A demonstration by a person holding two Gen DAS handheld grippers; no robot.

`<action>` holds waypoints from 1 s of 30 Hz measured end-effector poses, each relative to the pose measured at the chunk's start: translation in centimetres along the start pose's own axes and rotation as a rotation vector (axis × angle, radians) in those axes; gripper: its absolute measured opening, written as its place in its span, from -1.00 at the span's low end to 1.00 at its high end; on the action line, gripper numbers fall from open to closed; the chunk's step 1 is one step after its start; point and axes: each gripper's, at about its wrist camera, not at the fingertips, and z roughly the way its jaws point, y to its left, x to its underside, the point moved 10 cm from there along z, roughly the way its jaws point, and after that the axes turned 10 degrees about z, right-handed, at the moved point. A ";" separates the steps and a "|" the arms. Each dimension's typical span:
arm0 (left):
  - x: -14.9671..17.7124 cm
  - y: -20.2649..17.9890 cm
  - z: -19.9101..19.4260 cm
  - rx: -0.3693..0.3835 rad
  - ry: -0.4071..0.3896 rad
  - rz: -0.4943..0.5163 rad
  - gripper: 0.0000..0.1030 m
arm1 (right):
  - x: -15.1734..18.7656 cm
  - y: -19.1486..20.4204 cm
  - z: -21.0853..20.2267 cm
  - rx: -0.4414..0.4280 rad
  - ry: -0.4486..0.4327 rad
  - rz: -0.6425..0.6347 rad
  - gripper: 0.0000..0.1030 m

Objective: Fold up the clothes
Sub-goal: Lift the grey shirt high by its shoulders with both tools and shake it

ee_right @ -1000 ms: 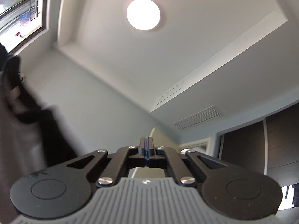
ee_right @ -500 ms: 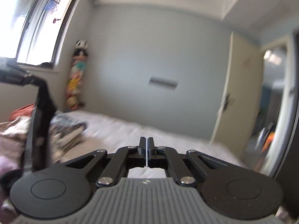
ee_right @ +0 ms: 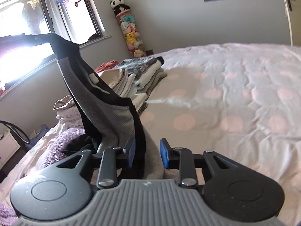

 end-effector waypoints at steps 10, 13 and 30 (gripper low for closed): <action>2.3 3.9 -1.9 -0.067 0.023 -0.036 -0.98 | 1.7 -0.3 7.0 -0.058 0.120 0.041 -0.35; 3.3 5.1 -2.3 -0.089 0.040 -0.055 -0.98 | 2.0 0.6 8.0 -0.096 0.129 0.039 -0.31; 6.1 8.2 -2.8 -0.144 0.106 -0.116 -0.98 | 2.0 1.1 5.8 -0.079 0.073 0.020 -0.90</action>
